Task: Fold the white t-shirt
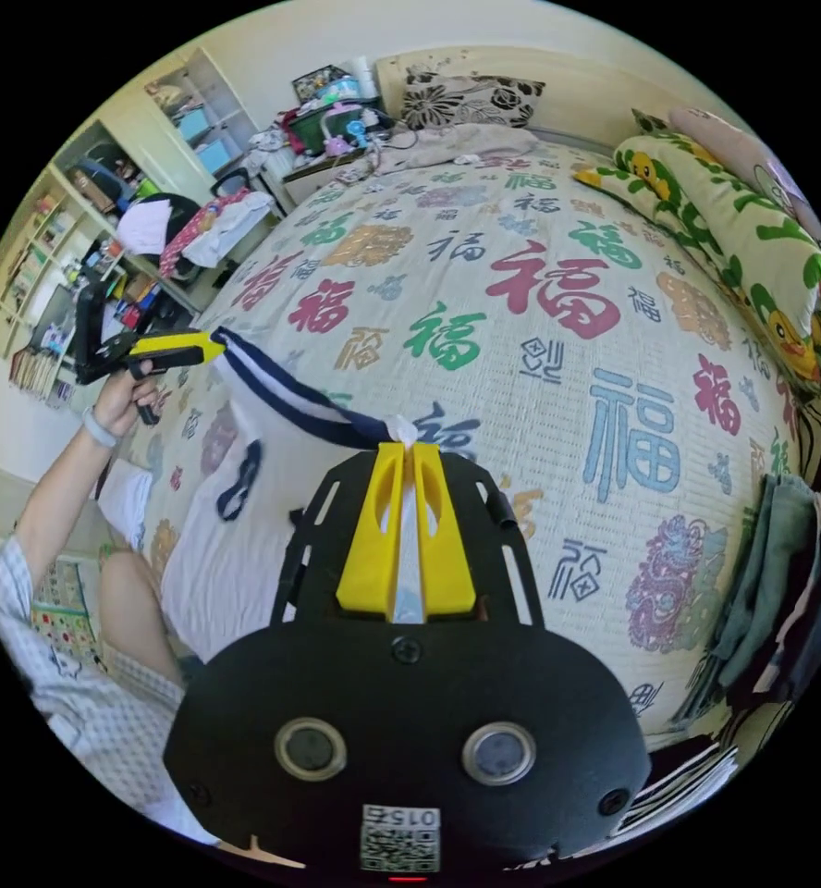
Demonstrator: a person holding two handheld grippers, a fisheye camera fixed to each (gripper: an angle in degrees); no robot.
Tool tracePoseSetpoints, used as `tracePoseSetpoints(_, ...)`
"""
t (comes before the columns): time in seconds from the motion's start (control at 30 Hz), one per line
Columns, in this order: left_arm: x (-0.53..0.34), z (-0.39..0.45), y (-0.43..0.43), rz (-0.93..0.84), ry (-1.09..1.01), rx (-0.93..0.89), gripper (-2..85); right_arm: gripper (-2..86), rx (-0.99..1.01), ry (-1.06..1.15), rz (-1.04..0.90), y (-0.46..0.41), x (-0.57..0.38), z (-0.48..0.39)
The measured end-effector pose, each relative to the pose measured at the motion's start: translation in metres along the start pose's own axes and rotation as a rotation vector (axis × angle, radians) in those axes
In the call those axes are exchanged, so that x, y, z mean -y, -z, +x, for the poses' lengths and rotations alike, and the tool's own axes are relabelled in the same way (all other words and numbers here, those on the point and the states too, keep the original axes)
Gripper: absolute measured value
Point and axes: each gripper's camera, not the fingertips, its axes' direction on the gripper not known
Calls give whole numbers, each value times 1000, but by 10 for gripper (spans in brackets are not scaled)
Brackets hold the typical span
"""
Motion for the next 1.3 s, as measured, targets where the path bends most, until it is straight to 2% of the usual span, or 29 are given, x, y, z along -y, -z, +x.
tracePoseSetpoints(0.17,-107,76,39,20,-63,-160,3,-2,123,123,-16,13,-102,-25)
tracePoseSetpoints(0.4,-197,168,54,-120,-45,-113,3,1,229,202,-136,-9,-241,-77)
tracePoseSetpoints(0.77,-216,263,11,-443,-261,97,12,16,-24,351,-272,-85,-323,-110)
tracePoseSetpoints(1.0,-232,281,-22,-654,-238,110,55,51,-94,351,-359,-117,-340,-105)
tracePoseSetpoints(1.1,-236,288,-12,-616,-221,130,58,48,-94,290,-314,-109,-344,-97)
tracePoseSetpoints(1.3,-230,285,-10,-399,-95,151,53,8,-1,167,-158,-106,-335,-85)
